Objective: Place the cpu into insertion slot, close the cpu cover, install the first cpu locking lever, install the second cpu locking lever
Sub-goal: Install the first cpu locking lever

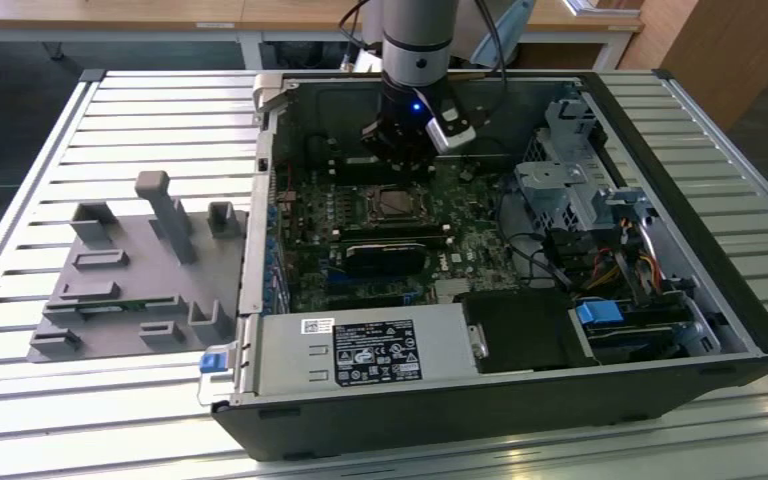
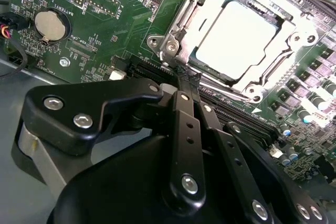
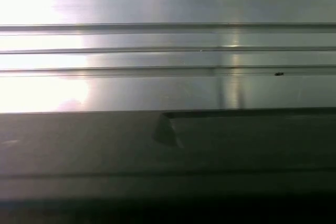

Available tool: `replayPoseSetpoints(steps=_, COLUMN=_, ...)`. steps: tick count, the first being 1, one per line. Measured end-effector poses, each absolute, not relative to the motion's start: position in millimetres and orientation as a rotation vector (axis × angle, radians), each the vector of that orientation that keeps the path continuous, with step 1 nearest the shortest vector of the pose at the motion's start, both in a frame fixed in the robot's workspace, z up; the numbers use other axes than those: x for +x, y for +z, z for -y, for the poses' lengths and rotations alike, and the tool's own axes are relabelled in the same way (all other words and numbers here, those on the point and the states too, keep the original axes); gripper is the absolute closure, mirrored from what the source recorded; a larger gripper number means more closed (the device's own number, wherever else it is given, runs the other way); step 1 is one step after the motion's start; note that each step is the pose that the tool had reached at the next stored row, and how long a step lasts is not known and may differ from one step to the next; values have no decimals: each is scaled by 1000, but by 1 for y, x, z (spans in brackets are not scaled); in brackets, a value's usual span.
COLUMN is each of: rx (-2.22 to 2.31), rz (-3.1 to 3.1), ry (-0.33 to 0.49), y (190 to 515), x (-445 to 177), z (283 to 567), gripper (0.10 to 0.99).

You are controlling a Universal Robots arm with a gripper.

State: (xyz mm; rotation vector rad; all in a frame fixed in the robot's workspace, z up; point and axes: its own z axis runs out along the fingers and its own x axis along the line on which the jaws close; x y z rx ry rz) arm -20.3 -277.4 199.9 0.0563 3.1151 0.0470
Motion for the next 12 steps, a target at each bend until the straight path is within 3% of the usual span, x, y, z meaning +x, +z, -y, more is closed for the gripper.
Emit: replayPoseSetpoints(steps=12, rx=56, rz=-3115, ry=46, y=201, x=-20, z=277, gripper=980)
